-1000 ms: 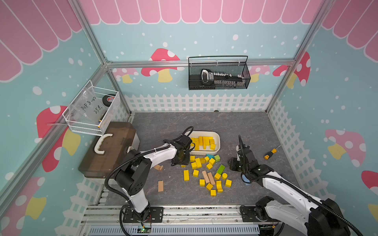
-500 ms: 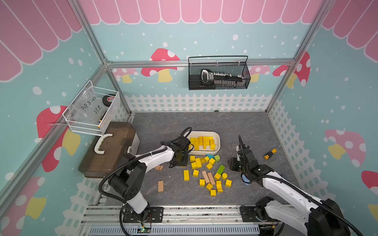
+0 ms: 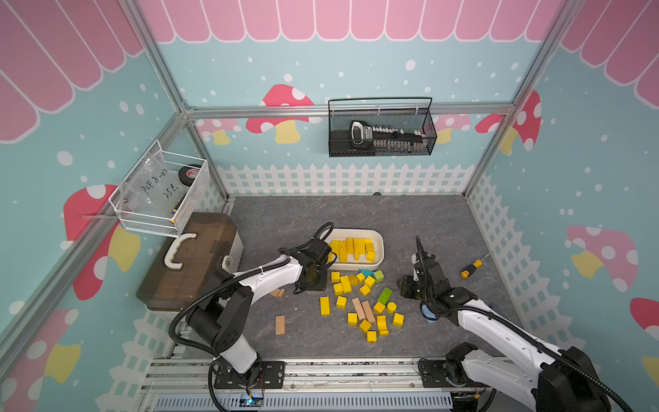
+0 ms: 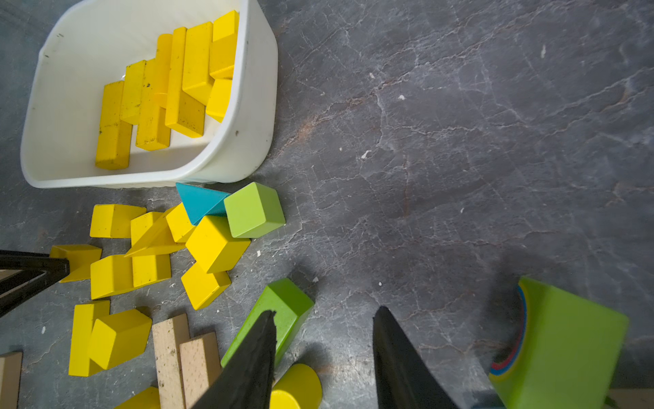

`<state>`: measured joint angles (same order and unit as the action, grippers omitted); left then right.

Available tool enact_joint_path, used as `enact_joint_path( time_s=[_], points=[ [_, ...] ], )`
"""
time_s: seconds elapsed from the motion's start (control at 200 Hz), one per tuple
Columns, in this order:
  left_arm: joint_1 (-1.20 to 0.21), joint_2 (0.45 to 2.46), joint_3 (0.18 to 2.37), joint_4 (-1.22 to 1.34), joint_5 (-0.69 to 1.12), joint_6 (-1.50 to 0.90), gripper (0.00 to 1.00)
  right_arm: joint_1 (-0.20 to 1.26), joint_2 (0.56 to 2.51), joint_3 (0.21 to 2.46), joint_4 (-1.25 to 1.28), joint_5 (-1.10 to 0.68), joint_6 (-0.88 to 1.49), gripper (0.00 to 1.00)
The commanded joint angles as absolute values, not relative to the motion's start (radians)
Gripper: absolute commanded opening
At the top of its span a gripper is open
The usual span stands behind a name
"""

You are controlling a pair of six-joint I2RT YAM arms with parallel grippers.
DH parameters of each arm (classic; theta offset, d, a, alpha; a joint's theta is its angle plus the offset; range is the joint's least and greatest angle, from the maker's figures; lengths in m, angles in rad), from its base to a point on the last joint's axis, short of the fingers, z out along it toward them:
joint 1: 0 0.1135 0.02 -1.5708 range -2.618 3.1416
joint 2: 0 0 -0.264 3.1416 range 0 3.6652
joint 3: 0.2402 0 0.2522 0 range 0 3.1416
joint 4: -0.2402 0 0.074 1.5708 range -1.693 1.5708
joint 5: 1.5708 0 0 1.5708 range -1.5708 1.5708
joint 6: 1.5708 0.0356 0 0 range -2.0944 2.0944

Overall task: Pick out the yellow building blocks
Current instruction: Pick up the building block from the center of the board.

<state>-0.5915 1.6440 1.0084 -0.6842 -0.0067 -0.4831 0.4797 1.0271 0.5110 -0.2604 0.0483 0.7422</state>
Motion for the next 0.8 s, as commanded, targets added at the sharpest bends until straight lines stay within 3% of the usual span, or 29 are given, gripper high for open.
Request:
enact_joint_path(
  time_s=[0.0, 0.44, 0.55, 0.796],
  points=[
    [-0.598, 1.651, 1.012, -0.695, -0.011, -0.486, 0.42, 0.48, 1.024, 0.5, -0.248, 0.055, 0.755, 0.45],
    [-0.597, 1.667, 1.016, -0.696, -0.008, -0.486, 0.37, 0.48, 1.011, 0.494, -0.248, 0.058, 0.756, 0.45],
    [-0.597, 1.652, 1.021, -0.703, -0.004, -0.482, 0.29, 0.48, 1.008, 0.493, -0.248, 0.06, 0.757, 0.45],
    [-0.604, 1.605, 1.148, -0.798, 0.027, -0.471, 0.24, 0.47, 1.03, 0.507, -0.247, 0.061, 0.759, 0.45]
  ],
)
